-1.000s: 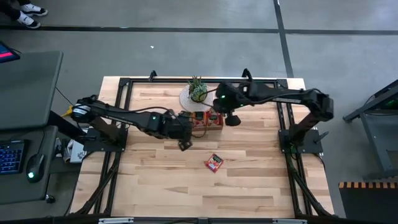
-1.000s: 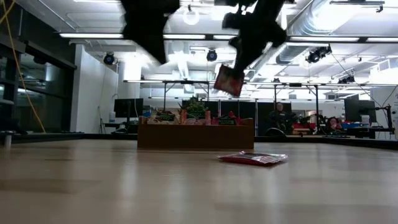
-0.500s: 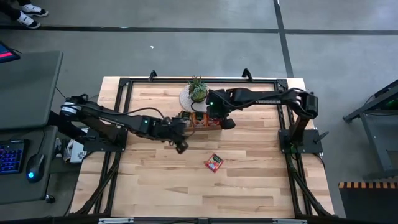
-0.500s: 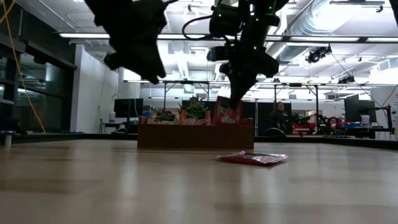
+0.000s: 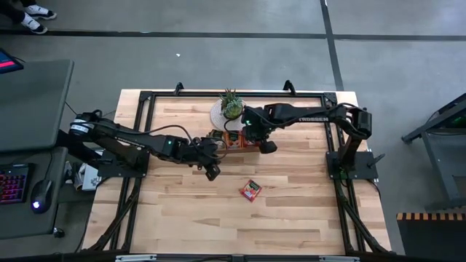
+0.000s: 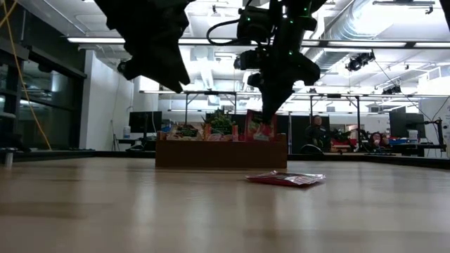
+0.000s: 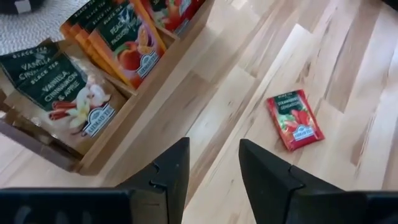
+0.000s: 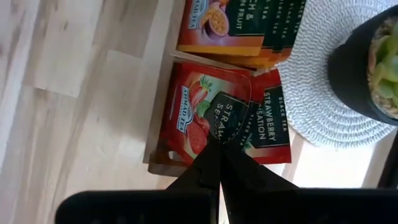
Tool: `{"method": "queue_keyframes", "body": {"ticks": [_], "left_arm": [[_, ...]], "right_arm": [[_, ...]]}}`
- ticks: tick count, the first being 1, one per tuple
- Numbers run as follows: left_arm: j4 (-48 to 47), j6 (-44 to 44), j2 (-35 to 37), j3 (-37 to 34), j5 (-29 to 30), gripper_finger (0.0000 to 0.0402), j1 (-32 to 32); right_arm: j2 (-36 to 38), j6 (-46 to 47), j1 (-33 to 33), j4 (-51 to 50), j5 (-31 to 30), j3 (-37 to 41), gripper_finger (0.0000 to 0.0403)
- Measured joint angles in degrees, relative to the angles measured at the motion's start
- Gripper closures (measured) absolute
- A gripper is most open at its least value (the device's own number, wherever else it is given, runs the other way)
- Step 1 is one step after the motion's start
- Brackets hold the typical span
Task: Pick & Place Tea
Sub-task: Put the top red tea bag into the right section of the wooden organizer, then put the red tea bag into the right section of the wooden organizer
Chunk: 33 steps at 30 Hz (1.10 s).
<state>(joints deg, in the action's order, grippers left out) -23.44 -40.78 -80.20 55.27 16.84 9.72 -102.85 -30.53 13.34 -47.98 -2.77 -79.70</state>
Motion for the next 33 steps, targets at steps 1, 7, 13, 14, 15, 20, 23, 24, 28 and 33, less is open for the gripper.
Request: {"method": "queue_keyframes", "body": {"ticks": [1, 7, 13, 14, 15, 20, 23, 24, 28, 33], "left_arm": [[0.3, 0.0, 0.0, 0.0, 0.0, 0.0263, 0.0], [0.8, -0.1, 0.0, 0.0, 0.0, 0.0263, 0.0], [1.0, -0.7, 0.0, 0.0, -1.1, 0.0263, 0.0], [1.0, -1.1, 0.0, 0.0, -1.2, 0.0263, 0.0], [1.0, -1.5, 0.0, 0.0, -1.2, 0.0263, 0.0], [1.1, -2.0, 0.0, 0.0, -1.2, 0.0263, 0.0], [1.1, -2.9, 0.0, 0.0, -1.2, 0.0263, 0.0], [1.3, -3.1, 0.0, 0.0, -1.2, 0.0263, 0.0], [4.9, -3.5, 0.0, 0.0, -2.8, 0.0263, 0.0], [12.5, -4.8, -1.1, 0.1, -5.0, 0.0263, 0.0]], "right_arm": [[0.0, -0.1, 0.0, 0.1, 0.4, 0.0, 0.0403], [0.0, -0.2, 0.0, -0.2, 2.5, 0.0, 0.0403], [0.0, -0.1, 0.0, -0.8, 2.9, 0.0, 0.0401], [0.0, -0.1, 0.0, -1.0, 2.9, 0.0, 0.0399], [0.0, 0.0, 0.0, -1.2, 2.8, 0.0, 0.0396], [0.0, 1.0, 0.2, -1.5, 1.8, 0.0, 0.0372], [0.0, 1.0, 0.2, -1.5, 1.7, 0.0, 0.0346], [0.0, 1.1, 0.2, -1.5, 1.7, 0.0, 0.0336], [0.0, 2.9, 0.2, -1.9, 0.6, -0.5, 0.0298], [3.0, 7.6, 0.2, -2.6, 0.4, -1.5, 0.0274]]}}
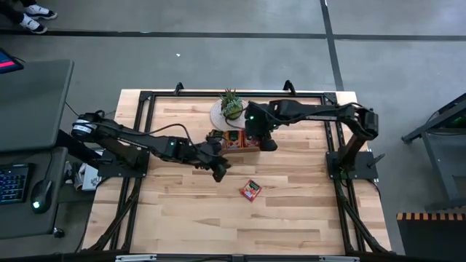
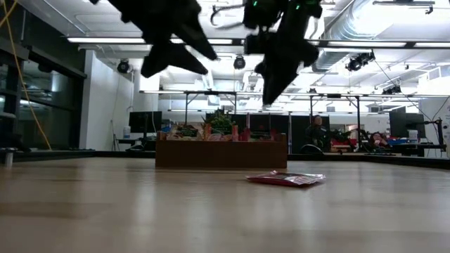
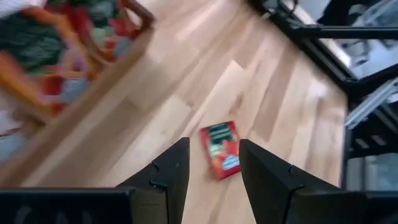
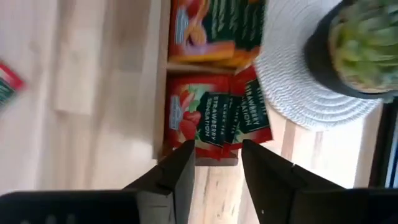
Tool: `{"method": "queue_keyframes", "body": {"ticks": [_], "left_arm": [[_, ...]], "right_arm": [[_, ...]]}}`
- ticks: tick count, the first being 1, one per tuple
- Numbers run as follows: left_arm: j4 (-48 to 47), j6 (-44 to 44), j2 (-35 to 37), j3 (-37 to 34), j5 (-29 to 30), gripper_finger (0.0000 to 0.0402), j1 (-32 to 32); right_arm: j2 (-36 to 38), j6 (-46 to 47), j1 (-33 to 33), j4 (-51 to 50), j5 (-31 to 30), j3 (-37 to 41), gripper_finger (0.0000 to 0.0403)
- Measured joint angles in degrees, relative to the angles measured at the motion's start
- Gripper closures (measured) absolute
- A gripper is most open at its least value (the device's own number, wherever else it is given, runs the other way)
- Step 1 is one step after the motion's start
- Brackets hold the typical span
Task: Pick & Place Tea
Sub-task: Put the red tea bag into the right section of the wooden organizer
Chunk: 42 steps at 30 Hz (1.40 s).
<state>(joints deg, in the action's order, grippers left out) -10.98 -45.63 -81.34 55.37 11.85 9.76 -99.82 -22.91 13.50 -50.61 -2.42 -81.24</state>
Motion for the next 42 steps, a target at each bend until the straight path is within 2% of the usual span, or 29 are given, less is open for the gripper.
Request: {"method": "queue_keyframes", "body": {"ticks": [7, 10, 15, 20, 23, 29, 34, 38, 42], "left_arm": [[6.0, -6.1, -6.4, 0.1, -3.1, 0.0263, 0.0], [11.5, -9.1, -9.8, -0.1, -6.8, 0.0263, 0.0], [17.1, -14.6, -15.0, 1.5, -10.1, 0.0263, 0.8], [16.1, -14.9, -19.7, 7.0, -10.0, 0.0263, 2.2], [11.4, -13.9, -22.7, 12.4, -9.9, 0.0263, 3.1], [-6.5, -9.7, -29.9, 24.3, -10.2, 0.0263, 3.5], [-10.0, -7.1, -36.3, 32.0, -13.3, 0.0263, 3.9], [-13.7, -7.3, -39.4, 35.6, -13.0, 0.0263, 4.6], [-18.0, -8.7, -40.7, 35.9, -12.0, 0.0263, 5.2]], "right_arm": [[9.3, 9.3, 0.1, -0.3, 6.8, 0.6, 0.0272], [14.1, 15.6, 0.1, 1.3, 10.8, 3.6, 0.0272], [22.6, 25.4, -0.2, 9.0, 15.1, 15.4, 0.0272], [30.4, 34.6, -2.0, 17.7, 16.7, 29.0, 0.0272], [33.6, 39.0, -4.7, 23.2, 17.5, 35.5, 0.0272], [34.4, 48.1, -10.7, 34.9, 18.0, 45.0, 0.0272], [33.2, 54.7, -14.5, 45.4, 17.6, 50.2, 0.0272], [32.5, 56.5, -17.0, 49.0, 16.2, 52.6, 0.0272], [31.2, 57.1, -18.7, 50.8, 15.3, 53.3, 0.0272]]}}
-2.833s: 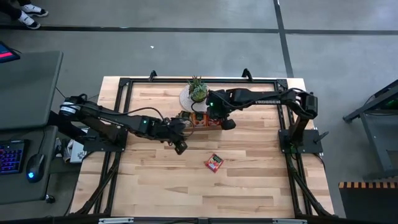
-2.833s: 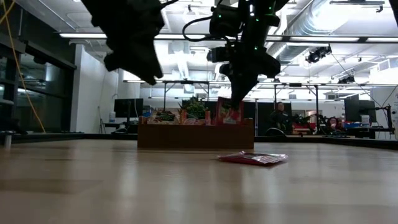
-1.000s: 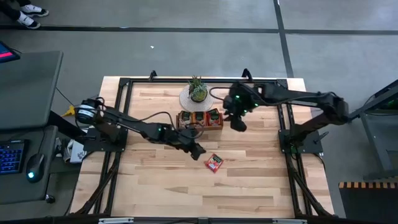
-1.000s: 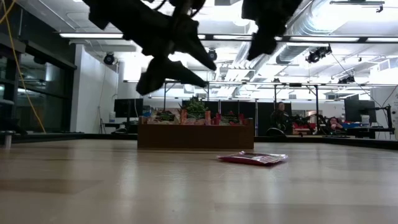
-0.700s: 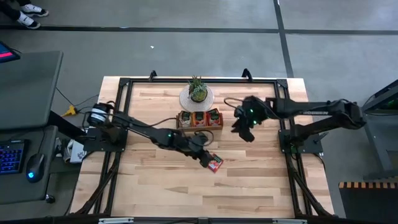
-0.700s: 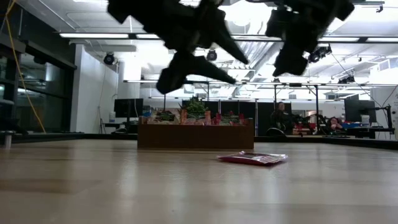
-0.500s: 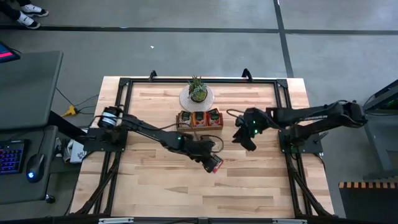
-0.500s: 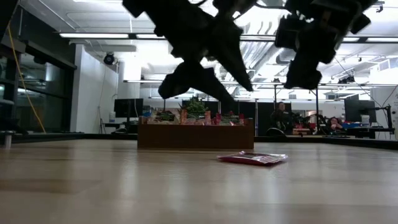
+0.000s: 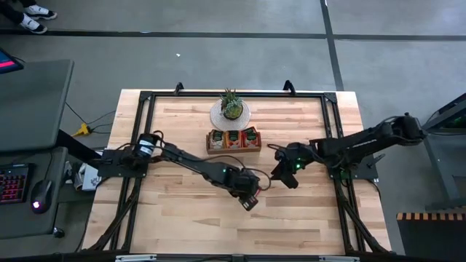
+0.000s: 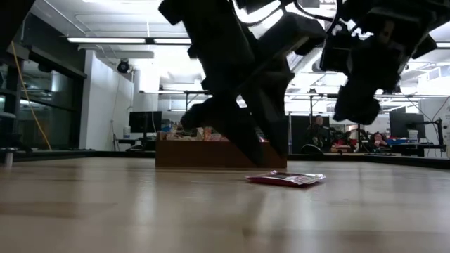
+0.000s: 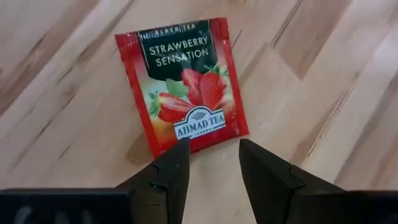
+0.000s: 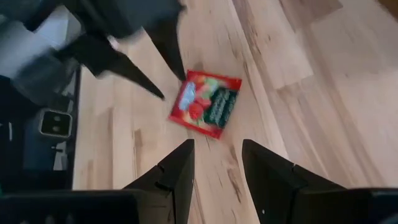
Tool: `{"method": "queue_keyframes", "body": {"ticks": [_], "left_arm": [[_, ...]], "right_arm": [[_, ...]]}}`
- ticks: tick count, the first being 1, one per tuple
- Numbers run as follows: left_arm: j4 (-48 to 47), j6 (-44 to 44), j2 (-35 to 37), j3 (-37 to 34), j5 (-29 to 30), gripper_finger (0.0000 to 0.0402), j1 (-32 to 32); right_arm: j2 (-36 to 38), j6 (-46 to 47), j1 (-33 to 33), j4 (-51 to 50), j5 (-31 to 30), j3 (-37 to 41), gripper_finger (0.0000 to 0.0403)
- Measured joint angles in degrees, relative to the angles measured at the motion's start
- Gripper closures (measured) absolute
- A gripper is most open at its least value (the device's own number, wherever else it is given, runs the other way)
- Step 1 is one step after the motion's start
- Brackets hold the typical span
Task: Pick & Place Tea
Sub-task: Put the red tea bag into the right section of the wooden organizer
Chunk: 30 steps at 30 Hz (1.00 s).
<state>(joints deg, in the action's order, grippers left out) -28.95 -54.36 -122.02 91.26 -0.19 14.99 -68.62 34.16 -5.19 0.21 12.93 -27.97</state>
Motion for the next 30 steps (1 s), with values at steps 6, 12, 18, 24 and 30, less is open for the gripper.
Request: {"method": "queue_keyframes", "body": {"ticks": [6, 12, 18, 24, 30], "left_arm": [[-2.7, -1.1, -1.8, 0.4, 0.7, 0.0264, 0.3], [0.0, -2.3, -3.3, 0.3, 1.6, 0.0264, 0.4], [-0.6, -2.9, -3.4, 0.3, 2.3, 0.0264, 0.9], [-0.6, -2.9, -3.5, 0.3, 4.1, 0.0264, 0.8], [-0.6, -2.9, -3.5, 0.2, 4.2, 0.0264, 0.8]], "right_arm": [[-4.2, 3.4, -0.9, 4.2, -0.9, 0.9, 0.0272], [-11.6, 6.4, -0.9, 11.5, -0.1, 0.8, 0.0272], [-20.6, 11.1, -0.8, 19.6, 3.8, 0.9, 0.0272], [-26.9, 14.9, -0.9, 26.0, 7.3, 0.5, 0.0272], [-27.8, 15.4, -0.9, 26.7, 8.6, -1.3, 0.0272]]}}
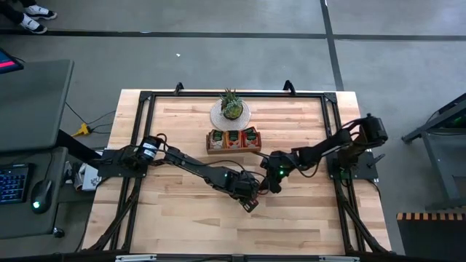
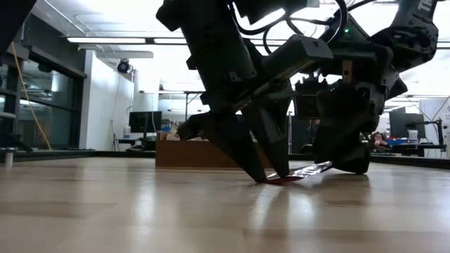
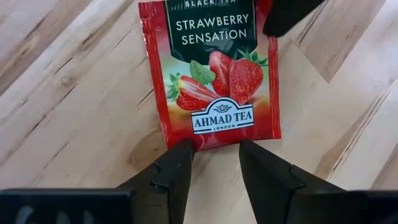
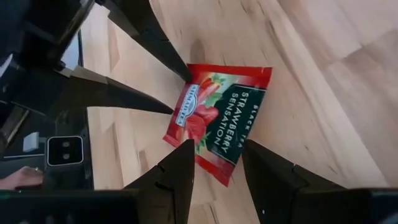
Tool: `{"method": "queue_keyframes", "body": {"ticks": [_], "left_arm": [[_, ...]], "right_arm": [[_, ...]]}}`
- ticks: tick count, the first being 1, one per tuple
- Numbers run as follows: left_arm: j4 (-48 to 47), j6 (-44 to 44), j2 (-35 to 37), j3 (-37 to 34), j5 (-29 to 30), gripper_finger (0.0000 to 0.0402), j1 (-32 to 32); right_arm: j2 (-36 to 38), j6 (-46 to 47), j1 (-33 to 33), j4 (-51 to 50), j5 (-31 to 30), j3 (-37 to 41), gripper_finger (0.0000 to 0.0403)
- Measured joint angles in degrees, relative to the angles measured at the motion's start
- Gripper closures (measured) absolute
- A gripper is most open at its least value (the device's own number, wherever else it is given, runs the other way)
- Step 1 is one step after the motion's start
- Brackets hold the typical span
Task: Pick & Place Tea
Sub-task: Put the red tea bag into the right section of the wooden organizer
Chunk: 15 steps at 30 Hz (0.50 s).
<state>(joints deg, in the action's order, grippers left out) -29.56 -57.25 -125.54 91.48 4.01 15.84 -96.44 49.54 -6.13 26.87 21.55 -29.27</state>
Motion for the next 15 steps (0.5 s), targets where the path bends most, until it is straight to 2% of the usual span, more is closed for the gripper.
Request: {"method": "queue_keyframes", "body": {"ticks": [11, 15], "left_arm": [[0.2, 0.4, 0.0, -0.1, 0.8, 0.0263, 0.0], [0.7, 0.4, 0.0, -0.1, 0.9, 0.0263, 0.0]], "right_arm": [[-0.1, -0.1, 0.0, -0.1, 0.0, -0.7, 0.0275], [-0.1, -0.3, 0.0, -0.1, 0.1, -0.7, 0.0299]]}}
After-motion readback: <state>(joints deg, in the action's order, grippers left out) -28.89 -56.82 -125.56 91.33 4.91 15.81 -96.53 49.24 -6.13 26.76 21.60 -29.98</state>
